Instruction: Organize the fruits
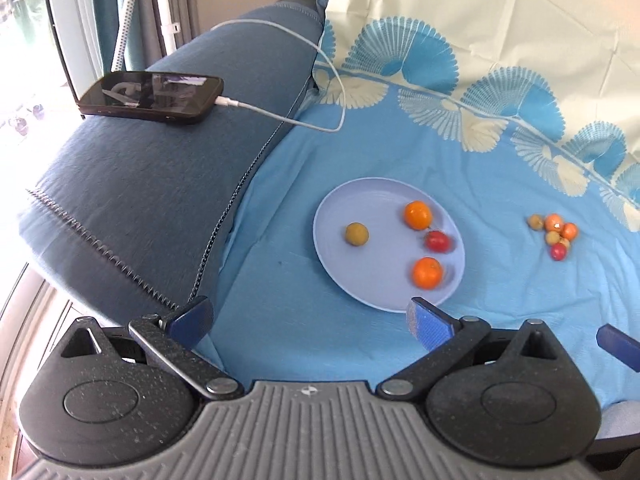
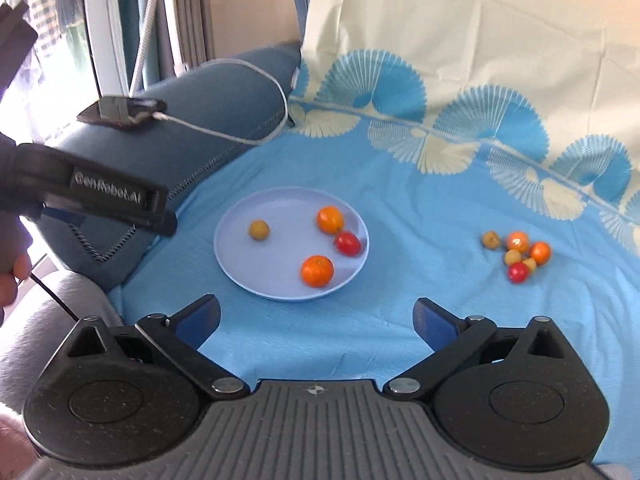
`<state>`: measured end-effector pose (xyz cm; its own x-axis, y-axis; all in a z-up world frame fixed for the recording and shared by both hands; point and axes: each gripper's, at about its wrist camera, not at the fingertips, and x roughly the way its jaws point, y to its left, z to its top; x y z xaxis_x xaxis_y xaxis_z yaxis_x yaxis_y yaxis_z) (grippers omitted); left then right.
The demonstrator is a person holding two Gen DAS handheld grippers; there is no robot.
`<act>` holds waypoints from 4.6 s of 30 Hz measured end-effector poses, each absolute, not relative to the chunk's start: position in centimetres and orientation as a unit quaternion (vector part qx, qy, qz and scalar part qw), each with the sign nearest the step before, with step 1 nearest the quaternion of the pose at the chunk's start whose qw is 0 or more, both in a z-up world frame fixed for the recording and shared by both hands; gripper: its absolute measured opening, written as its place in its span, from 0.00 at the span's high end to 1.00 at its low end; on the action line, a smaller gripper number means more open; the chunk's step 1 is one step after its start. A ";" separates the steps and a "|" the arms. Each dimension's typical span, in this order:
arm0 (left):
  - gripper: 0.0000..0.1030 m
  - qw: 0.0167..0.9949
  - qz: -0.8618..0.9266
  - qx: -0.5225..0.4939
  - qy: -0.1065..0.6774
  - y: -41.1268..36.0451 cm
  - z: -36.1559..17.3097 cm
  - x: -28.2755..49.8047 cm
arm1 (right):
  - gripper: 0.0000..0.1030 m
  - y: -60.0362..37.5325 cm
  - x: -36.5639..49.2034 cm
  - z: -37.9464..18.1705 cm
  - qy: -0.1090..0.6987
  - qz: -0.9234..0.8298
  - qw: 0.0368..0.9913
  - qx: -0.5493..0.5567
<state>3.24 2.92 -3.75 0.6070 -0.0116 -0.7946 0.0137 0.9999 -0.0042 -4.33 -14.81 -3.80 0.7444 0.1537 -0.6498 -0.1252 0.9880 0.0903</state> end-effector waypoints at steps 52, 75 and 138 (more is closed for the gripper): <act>0.00 0.913 -0.025 0.001 0.407 1.7 -0.3 -2.1 | 0.01 -16.8 -11.7 -0.5 0.272 0.040 0.961 0.030; 0.00 0.897 -0.032 0.024 0.440 -2.0 -1.8 2.0 | 0.01 -20.4 -9.0 -2.8 0.294 0.020 0.951 0.093; 0.65 0.802 -0.298 0.128 0.501 -33.8 -19.2 26.6 | 0.62 -46.4 11.7 -20.6 0.363 -0.112 0.913 0.149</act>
<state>26.59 -33.78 -19.18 0.3196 -0.3497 -0.8807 0.6067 0.7894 -0.0932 11.71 -46.42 -20.65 0.7119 -0.0959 -0.6957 0.3123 0.9305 0.1912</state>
